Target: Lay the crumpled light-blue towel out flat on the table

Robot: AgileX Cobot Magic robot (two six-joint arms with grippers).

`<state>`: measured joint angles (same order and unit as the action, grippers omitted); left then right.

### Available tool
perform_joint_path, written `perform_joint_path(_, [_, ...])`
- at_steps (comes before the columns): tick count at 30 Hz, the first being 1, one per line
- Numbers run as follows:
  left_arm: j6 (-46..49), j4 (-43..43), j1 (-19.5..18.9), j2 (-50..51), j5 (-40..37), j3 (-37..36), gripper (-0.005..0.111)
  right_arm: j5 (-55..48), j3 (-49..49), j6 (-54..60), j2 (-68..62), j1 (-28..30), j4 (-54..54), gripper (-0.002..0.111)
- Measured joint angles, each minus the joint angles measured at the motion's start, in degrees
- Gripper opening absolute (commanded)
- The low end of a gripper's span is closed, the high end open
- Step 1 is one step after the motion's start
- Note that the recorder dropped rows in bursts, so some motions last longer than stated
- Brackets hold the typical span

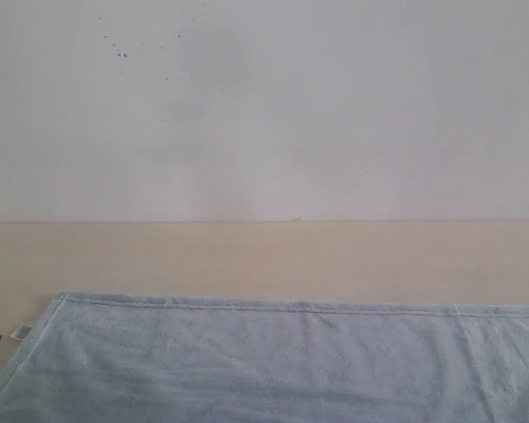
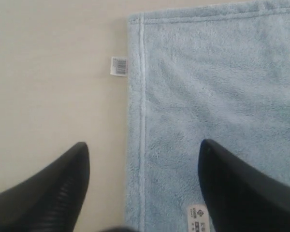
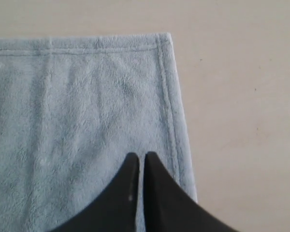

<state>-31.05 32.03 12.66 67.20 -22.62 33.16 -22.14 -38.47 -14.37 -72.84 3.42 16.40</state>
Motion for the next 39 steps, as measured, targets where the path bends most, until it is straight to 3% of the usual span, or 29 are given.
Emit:
perform_joint_path(12, [-0.37, 0.1, 0.0, 11.53, 12.57, 0.73, 0.058, -0.93, -13.13, 0.0, -21.37, 0.0, 4.25, 0.006])
perform_joint_path(23, [-0.13, 0.99, 0.0, 26.02, 13.41, 13.89, 0.05, 0.26, -25.17, 0.0, -35.49, 0.0, 4.62, 0.006])
perform_joint_path(25, [-0.13, 1.1, 0.0, 28.64, 13.51, 16.96, 0.044, 0.26, -26.61, 0.0, -37.25, 0.0, 4.62, 0.006])
perform_joint_path(31, [-0.13, 1.34, -0.94, 36.43, 12.4, 24.11, 0.004, 0.8, -27.66, -0.11, -39.69, 0.0, 4.73, 0.005])
perform_joint_path(39, [-0.13, 1.34, -2.36, 41.95, 11.27, 26.53, 0.004, 2.14, -27.75, 0.42, -39.79, 0.0, 5.2, 0.005])
